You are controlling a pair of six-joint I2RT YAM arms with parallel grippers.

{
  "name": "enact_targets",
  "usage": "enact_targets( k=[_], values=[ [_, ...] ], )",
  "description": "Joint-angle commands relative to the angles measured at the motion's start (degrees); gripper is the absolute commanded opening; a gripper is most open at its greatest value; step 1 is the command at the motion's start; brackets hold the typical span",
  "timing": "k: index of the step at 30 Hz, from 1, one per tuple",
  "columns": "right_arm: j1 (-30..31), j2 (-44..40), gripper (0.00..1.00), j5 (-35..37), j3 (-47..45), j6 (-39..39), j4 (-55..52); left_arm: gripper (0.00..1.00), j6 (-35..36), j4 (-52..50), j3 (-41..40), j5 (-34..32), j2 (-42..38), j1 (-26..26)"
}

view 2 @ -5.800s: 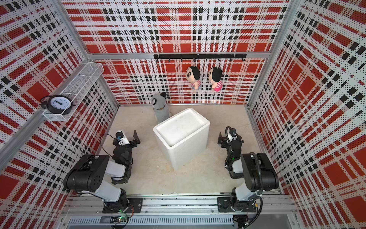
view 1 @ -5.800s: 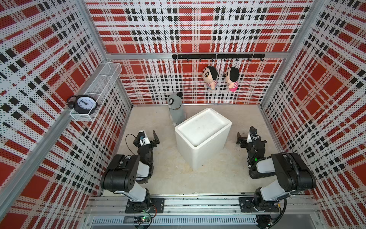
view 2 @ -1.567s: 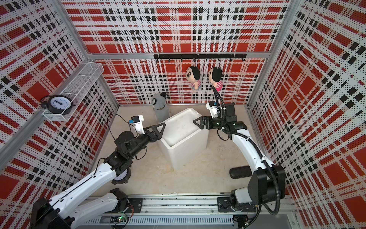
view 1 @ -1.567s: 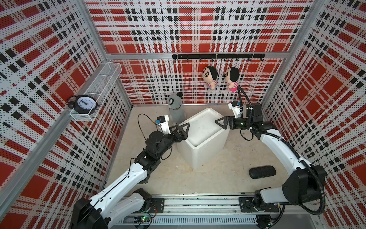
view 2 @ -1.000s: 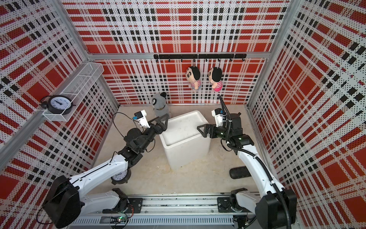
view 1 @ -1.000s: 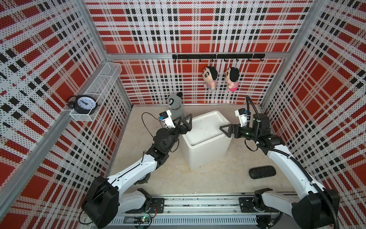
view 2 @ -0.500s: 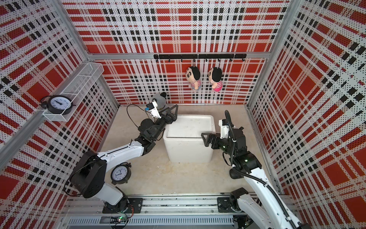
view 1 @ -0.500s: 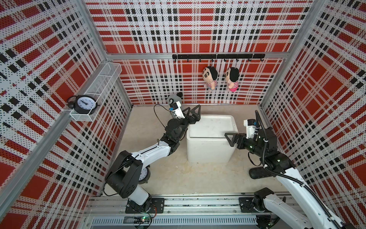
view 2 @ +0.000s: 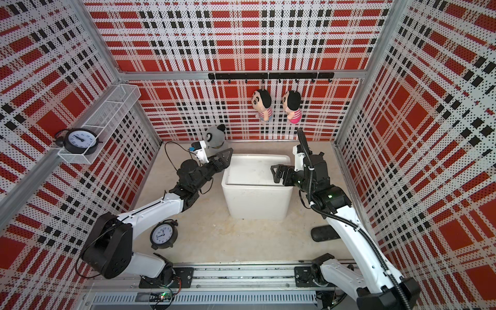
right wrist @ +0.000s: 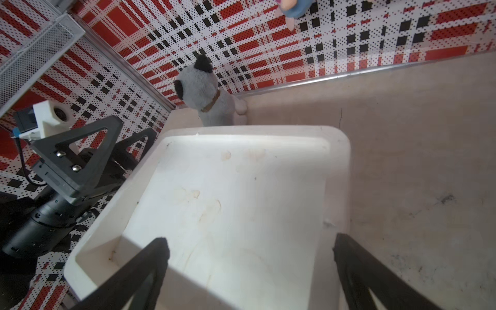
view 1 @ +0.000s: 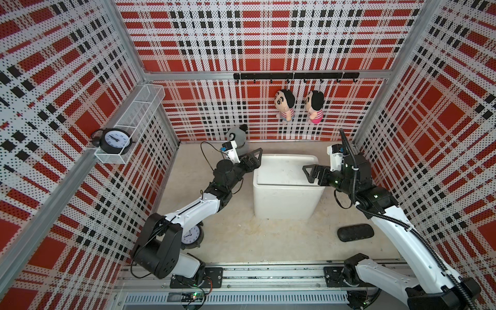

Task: Take the microphone out of the drawer
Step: Adjust the storage box at the center of the board.

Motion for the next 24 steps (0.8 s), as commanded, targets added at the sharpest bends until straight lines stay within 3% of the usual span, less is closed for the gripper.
enact_targets(
  k=[1,8,15,18,24],
  values=[
    [-2.2,4.1,1.0,-5.1,4.0,-3.0,1.4,0.98,6.5,-10.5,-0.9,-1.9,-6.2,0.5],
    [-7.7,14.2,1.0,-14.9,11.3,-6.7,2.4,0.98,13.7,-23.4,-2.5,-8.1,-17.0,-3.1],
    [-9.6,23.3,1.0,-22.6,16.1,-11.2,2.1,0.98,19.5,-33.4,-4.1,-16.3,-25.7,-10.3],
    [-10.0,25.9,1.0,-24.8,17.2,-11.7,2.5,0.98,22.8,-37.7,-4.3,-16.8,-29.9,-12.4],
    [-11.3,29.0,1.0,-30.5,17.5,-11.2,4.4,0.98,28.6,-46.4,-2.5,-7.8,-34.2,-13.6]
  ],
)
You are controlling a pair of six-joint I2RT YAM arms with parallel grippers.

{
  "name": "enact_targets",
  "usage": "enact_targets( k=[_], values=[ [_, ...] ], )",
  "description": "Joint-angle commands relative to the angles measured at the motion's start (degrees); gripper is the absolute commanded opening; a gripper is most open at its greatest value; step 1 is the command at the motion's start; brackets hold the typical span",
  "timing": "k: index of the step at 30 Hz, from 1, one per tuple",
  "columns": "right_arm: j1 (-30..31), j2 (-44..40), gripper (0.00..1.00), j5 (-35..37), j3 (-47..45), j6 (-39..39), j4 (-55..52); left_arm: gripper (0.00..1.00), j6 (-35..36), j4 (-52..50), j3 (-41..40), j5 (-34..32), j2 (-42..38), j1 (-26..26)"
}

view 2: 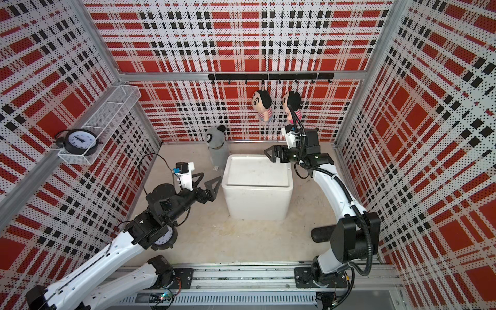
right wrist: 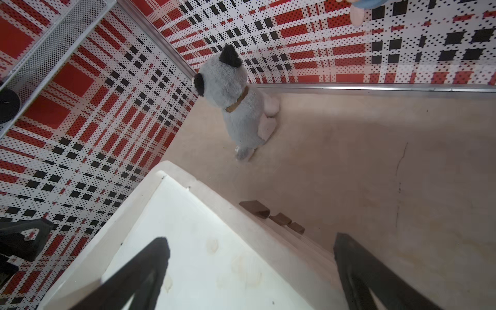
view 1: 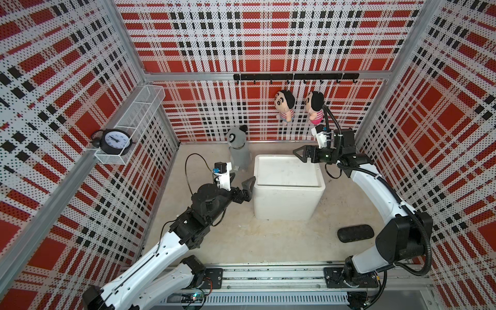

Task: Take the microphone out of the drawer
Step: Adjust the storage box at the center of the board.

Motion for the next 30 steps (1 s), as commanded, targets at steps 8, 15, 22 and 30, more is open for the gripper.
enact_targets(
  k=[8,15,22,30],
  values=[
    [-1.9,3.7,1.0,-7.7,1.8,-2.5,-1.3,0.98,5.6,-10.2,1.6,2.2,2.8,-5.4],
    [-2.3,5.4,1.0,-8.8,2.9,-5.5,-2.9,0.98,4.9,-6.3,-0.5,0.1,3.9,-6.1],
    [-4.2,7.0,1.0,-7.3,4.2,-8.8,-3.8,0.98,4.4,-3.7,-2.4,-0.4,5.0,-6.1],
    [-5.2,9.2,1.0,-13.9,4.1,-11.8,-5.1,0.98,4.0,-0.9,-4.2,-4.2,5.9,-6.0]
  ],
)
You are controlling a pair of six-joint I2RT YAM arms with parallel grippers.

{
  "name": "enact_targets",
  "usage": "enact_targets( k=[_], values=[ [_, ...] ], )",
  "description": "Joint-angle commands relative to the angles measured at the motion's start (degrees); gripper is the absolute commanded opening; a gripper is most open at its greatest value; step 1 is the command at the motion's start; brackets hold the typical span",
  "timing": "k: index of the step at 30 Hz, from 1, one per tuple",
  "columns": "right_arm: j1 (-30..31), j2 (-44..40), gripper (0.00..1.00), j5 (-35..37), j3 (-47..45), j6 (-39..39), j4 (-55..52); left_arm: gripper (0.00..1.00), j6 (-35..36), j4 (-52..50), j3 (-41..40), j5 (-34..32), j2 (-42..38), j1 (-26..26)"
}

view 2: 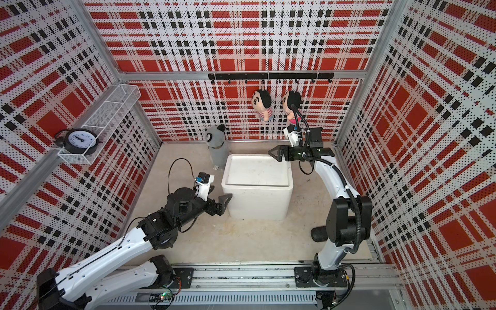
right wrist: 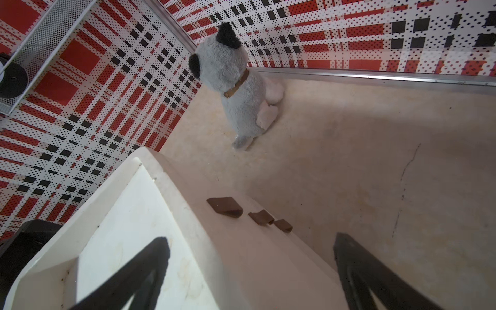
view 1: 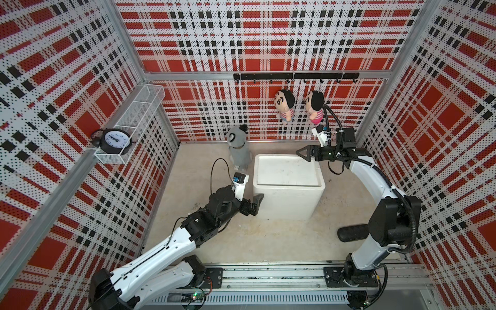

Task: Take the microphone out of the drawer
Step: Adjust the storage box at the center of the board.

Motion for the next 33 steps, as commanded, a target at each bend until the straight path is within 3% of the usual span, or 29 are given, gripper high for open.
enact_targets(
  k=[1,11,19,24,33],
  values=[
    [-0.1,0.4,1.0,-4.0,-1.7,-2.9,-0.8,0.98,-0.5,3.4,-1.1,-3.4,0.5,-0.3],
    [-0.1,-6.4,1.0,-7.5,-14.9,-1.9,5.4,0.98,-1.4,6.4,-1.6,-6.7,2.9,4.3],
    [0.3,-15.8,1.0,-8.0,-26.8,2.9,12.8,0.98,0.1,9.6,0.1,-2.0,5.7,10.6],
    [2.4,-21.2,1.0,-5.9,-31.7,5.7,14.7,0.98,1.4,11.6,3.3,1.2,9.8,11.7],
    [10.7,-33.0,1.0,10.6,-43.3,28.8,31.7,0.98,0.7,16.7,6.0,3.0,15.2,11.7]
  ],
)
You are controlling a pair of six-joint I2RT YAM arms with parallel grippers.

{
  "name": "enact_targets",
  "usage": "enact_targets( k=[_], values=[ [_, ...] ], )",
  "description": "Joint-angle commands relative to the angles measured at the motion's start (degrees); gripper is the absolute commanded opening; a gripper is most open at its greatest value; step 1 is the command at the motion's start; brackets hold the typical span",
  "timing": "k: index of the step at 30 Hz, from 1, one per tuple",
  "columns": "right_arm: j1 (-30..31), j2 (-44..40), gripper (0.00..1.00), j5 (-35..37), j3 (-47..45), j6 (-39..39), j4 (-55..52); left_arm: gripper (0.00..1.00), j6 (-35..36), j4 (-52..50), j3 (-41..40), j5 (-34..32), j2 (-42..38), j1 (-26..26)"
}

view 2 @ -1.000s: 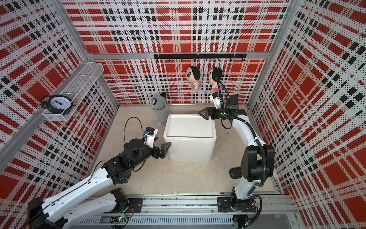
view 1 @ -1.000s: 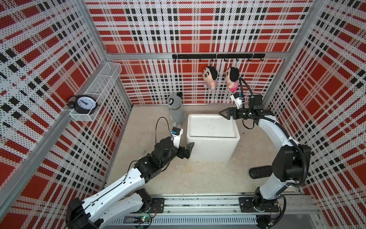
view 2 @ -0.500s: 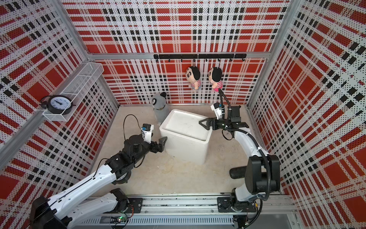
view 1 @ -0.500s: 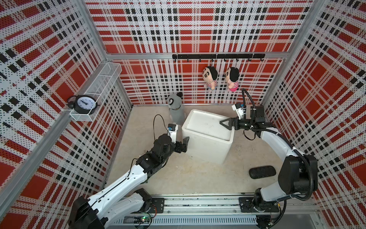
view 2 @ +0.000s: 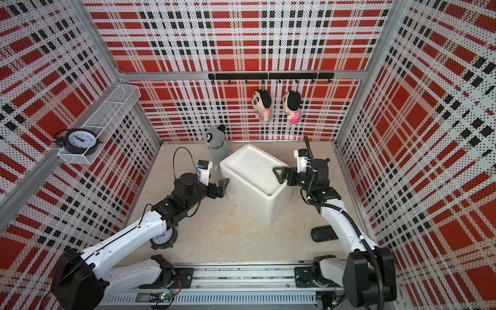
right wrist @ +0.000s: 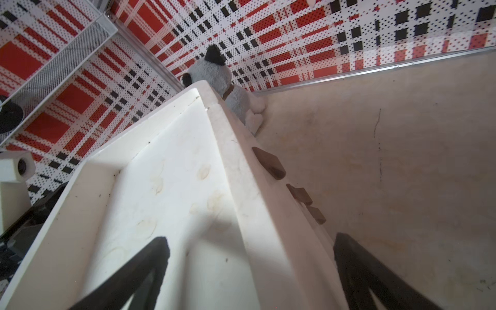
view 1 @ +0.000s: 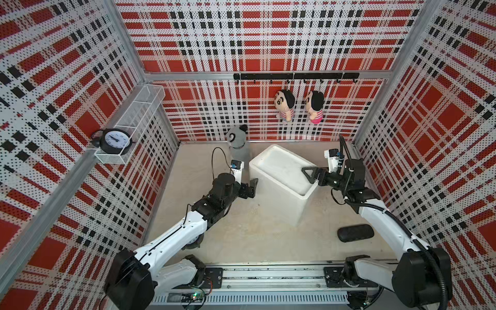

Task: Take the microphone out of the drawer
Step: Adjust the storage box at the center of the board.

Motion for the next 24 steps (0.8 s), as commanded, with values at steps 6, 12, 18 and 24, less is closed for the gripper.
enact_targets(
  k=[6,12,18,24],
  values=[
    [17.0,-7.8,1.0,14.8,-4.3,16.3,0.5,0.98,-0.1,9.8,5.7,2.5,5.3,0.4],
    [28.3,-9.5,1.0,29.2,-7.3,22.7,4.9,0.98,-0.9,12.0,7.3,3.5,8.4,0.6],
    [41.4,-7.9,1.0,44.1,-7.0,22.1,6.5,0.98,-1.4,14.3,8.0,5.9,10.3,1.0],
    [45.1,-4.7,1.0,44.6,-4.5,22.1,6.8,0.98,-1.9,14.0,9.1,7.1,10.1,2.3]
  ],
)
